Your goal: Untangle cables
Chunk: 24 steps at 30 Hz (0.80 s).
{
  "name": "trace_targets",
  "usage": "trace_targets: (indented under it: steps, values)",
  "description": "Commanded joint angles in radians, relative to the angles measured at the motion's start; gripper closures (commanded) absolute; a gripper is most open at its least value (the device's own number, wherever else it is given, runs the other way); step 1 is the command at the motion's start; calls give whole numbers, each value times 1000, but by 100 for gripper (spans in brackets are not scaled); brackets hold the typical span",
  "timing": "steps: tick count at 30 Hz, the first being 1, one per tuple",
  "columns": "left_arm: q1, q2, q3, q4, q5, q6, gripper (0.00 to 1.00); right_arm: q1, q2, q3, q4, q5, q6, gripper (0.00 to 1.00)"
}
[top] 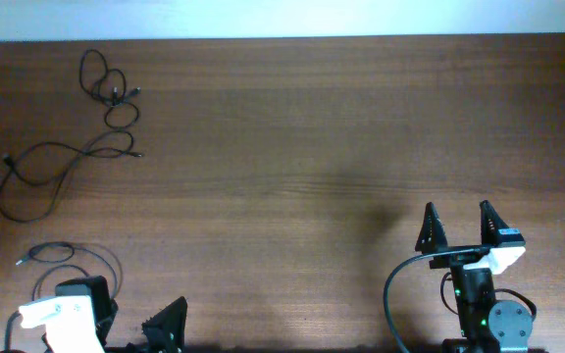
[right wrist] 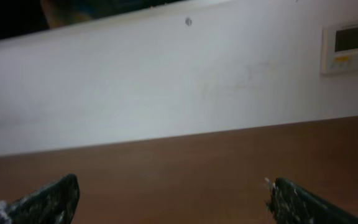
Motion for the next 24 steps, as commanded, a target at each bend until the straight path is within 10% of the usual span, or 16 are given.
trace_targets:
  steps: [1,24]
  values:
    - [-3,0,-1,0,7,-2,1,-7,-9,-5,-142,10,-74,2]
    - [-3,0,-1,0,7,-2,1,-7,-8,-5,-193,35,-167,2]
